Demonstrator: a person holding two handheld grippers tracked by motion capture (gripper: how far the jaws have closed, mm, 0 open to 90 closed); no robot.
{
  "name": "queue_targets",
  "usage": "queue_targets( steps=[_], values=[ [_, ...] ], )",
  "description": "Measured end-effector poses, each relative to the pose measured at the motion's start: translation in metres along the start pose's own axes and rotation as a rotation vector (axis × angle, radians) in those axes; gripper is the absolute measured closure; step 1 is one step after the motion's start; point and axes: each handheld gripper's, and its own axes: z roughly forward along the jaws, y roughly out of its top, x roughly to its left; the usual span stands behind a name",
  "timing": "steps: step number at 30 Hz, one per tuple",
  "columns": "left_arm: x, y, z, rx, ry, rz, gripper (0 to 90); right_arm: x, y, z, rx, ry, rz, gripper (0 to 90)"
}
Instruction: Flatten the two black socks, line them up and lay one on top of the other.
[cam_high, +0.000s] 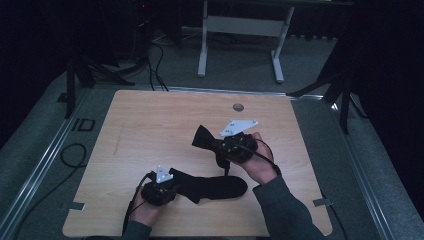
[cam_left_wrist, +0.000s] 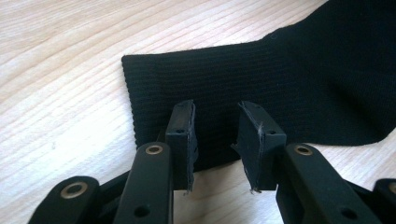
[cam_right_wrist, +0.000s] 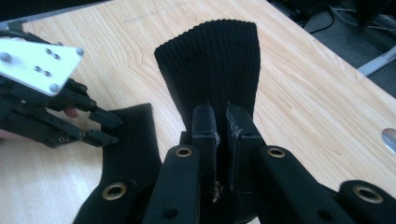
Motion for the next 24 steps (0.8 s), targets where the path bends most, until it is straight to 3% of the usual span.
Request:
queue_targets(
  steps=[5,8,10,11,14,16,18,22,24],
  values=[
    [-0.002,0.0,0.001,-0.007,-0.042,-0.019,64.0,0.007,0.004,-0.01,-0.023,0.029,0.028,83.2],
    [0.002,0.001,0.001,-0.016,-0.096,-0.041,61.3,0.012,0.003,-0.003,0.001,0.043,0.025,83.1],
    [0.004,0.001,0.0,-0.022,-0.104,-0.046,60.8,0.015,0.002,0.002,0.007,0.052,0.027,83.2],
    [0.009,0.002,-0.006,-0.068,-0.119,-0.066,60.8,0.019,-0.002,0.011,0.024,0.077,0.039,83.2],
    [0.019,0.002,-0.017,-0.124,-0.092,-0.091,60.9,0.026,-0.007,0.021,0.045,0.098,0.042,83.2],
    [0.022,0.002,-0.019,-0.135,-0.088,-0.109,61.0,0.031,-0.01,0.03,0.061,0.112,0.055,83.1],
    [0.037,-0.001,-0.026,-0.169,-0.071,-0.173,61.0,0.036,-0.013,0.038,0.077,0.115,0.057,82.9],
    [0.051,-0.005,-0.033,-0.195,-0.05,-0.231,61.0,0.047,-0.02,0.056,0.111,0.13,0.087,83.0],
    [0.053,-0.005,-0.034,-0.198,-0.045,-0.237,61.0,0.049,-0.022,0.06,0.12,0.135,0.095,83.0]
  ],
)
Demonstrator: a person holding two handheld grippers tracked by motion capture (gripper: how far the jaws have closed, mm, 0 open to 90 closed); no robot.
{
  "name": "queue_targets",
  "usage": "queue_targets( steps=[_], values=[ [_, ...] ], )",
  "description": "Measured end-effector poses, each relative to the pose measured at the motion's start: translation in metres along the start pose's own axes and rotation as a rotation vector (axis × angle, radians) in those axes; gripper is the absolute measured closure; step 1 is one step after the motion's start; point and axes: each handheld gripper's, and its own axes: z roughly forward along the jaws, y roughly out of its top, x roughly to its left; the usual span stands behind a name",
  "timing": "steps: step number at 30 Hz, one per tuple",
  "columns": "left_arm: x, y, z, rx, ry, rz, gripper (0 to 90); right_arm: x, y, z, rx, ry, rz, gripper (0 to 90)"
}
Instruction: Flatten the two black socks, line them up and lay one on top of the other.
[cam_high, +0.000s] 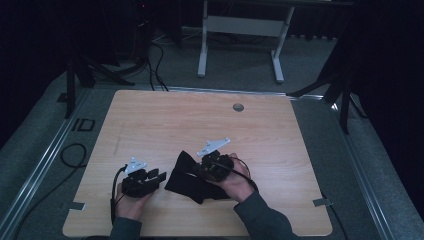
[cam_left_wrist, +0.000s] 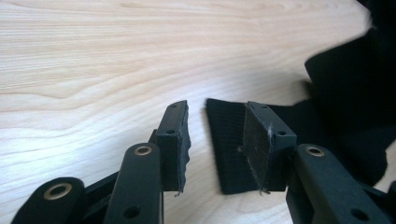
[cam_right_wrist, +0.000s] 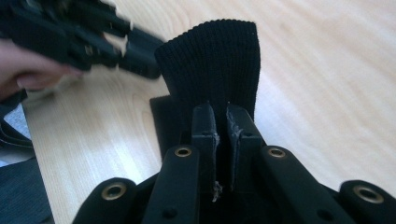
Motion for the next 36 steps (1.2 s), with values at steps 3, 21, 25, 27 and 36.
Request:
queue_targets(
  steps=[3,21,25,27,36],
  values=[
    [0.003,0.0,-0.001,-0.002,0.002,-0.017,61.0,0.007,-0.006,0.02,0.046,0.013,0.016,82.9],
    [-0.002,0.0,0.005,0.021,-0.036,0.02,61.0,0.019,-0.018,0.071,0.182,-0.001,0.063,82.6],
    [-0.004,0.0,0.007,0.032,-0.038,0.035,61.0,0.022,-0.018,0.073,0.183,-0.016,0.082,82.6],
    [-0.004,-0.001,0.007,0.03,-0.038,0.032,61.2,0.022,-0.017,0.073,0.181,-0.019,0.083,82.7],
    [-0.005,-0.001,0.009,0.042,-0.039,0.038,61.7,0.025,-0.019,0.08,0.184,-0.05,0.08,82.6]
  ],
)
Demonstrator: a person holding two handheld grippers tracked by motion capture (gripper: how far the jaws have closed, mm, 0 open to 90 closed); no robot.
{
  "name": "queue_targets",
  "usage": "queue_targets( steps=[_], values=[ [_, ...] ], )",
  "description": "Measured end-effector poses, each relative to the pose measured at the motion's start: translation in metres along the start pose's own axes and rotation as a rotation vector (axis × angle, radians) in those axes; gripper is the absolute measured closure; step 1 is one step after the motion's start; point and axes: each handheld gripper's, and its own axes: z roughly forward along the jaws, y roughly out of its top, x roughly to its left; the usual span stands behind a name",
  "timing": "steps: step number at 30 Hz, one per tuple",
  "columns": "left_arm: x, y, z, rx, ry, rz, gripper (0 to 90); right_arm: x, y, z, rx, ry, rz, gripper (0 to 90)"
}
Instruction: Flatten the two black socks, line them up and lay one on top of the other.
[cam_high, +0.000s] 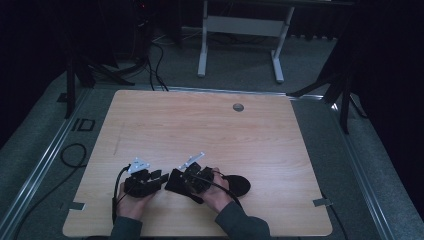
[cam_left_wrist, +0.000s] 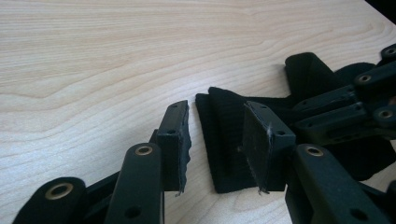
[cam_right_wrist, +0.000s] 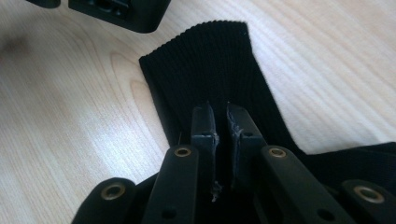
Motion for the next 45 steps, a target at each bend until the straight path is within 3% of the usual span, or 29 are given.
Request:
queue_targets(
  steps=[3,17,19,25,30,36,40,45],
  values=[
    [-0.001,0.0,0.001,0.006,-0.005,0.006,62.8,0.0,-0.001,0.003,0.005,0.001,0.002,82.3],
    [-0.011,0.005,0.019,0.049,-0.032,0.106,76.9,0.0,-0.004,0.008,0.009,0.042,0.002,71.7],
    [-0.015,0.005,0.024,0.081,-0.008,0.139,80.3,0.0,-0.004,0.008,0.009,0.053,-0.004,68.0],
    [-0.016,0.003,0.027,0.12,0.014,0.162,87.3,-0.002,-0.004,-0.002,-0.038,0.081,-0.022,57.3],
    [-0.019,0.003,0.028,0.127,0.026,0.174,88.0,-0.019,-0.002,-0.03,-0.104,0.04,-0.018,54.6],
    [-0.019,0.003,0.028,0.133,0.025,0.171,88.1,-0.051,-0.01,-0.059,-0.146,-0.046,0.061,59.0],
    [-0.018,0.003,0.028,0.137,0.023,0.171,88.1,-0.068,-0.027,-0.059,-0.127,-0.085,0.122,62.0],
    [-0.019,0.002,0.028,0.137,0.025,0.167,88.1,-0.075,-0.045,-0.044,-0.069,-0.099,0.176,62.2]
  ],
)
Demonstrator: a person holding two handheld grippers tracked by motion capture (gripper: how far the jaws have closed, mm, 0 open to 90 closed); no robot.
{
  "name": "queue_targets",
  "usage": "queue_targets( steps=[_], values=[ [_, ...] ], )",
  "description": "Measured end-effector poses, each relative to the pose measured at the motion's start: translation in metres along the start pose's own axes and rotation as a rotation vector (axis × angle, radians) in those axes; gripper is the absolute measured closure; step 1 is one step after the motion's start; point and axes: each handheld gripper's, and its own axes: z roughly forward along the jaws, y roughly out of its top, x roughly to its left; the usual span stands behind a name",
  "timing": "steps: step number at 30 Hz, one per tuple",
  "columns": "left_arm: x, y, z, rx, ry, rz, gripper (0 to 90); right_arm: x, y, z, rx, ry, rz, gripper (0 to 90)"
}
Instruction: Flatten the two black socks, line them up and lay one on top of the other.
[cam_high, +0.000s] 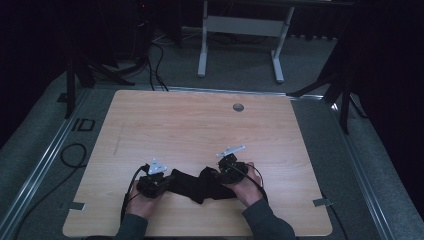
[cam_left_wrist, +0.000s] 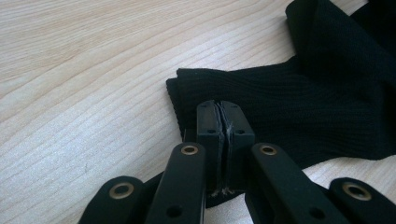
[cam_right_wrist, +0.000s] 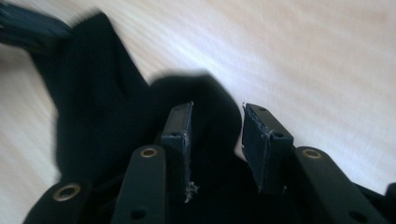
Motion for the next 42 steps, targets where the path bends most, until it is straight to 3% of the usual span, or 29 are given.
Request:
queue_targets(
  steps=[2,5,9,16,21,25,28,36,42],
  values=[
    [-0.001,0.0,0.0,0.0,0.004,-0.001,88.3,-0.002,-0.011,0.01,0.019,0.022,0.027,58.8],
    [-0.002,0.0,0.0,-0.001,0.013,0.003,88.5,0.003,-0.02,0.019,0.028,0.008,-0.002,61.1],
    [-0.004,0.0,0.001,-0.002,0.026,0.009,88.4,0.003,-0.017,0.021,0.028,-0.03,-0.032,67.9],
    [-0.005,0.003,0.004,0.0,0.055,0.042,88.9,-0.007,-0.009,0.026,0.019,-0.031,-0.021,79.3],
    [-0.003,0.004,0.005,-0.003,0.054,0.041,89.3,-0.008,-0.006,0.026,0.026,-0.038,-0.025,82.4],
    [-0.004,0.003,0.005,-0.002,0.059,0.041,89.3,-0.007,-0.013,0.02,0.012,-0.025,-0.017,84.6],
    [-0.005,0.003,0.005,-0.002,0.062,0.042,89.3,-0.011,-0.018,0.013,0.004,-0.06,-0.014,86.2],
    [-0.005,0.003,0.005,-0.005,0.061,0.036,89.3,-0.021,-0.034,-0.006,-0.02,-0.026,0.033,86.6],
    [-0.003,0.003,0.005,-0.006,0.054,0.033,89.3,-0.034,-0.049,-0.032,-0.067,0.007,0.084,86.2]
  ],
)
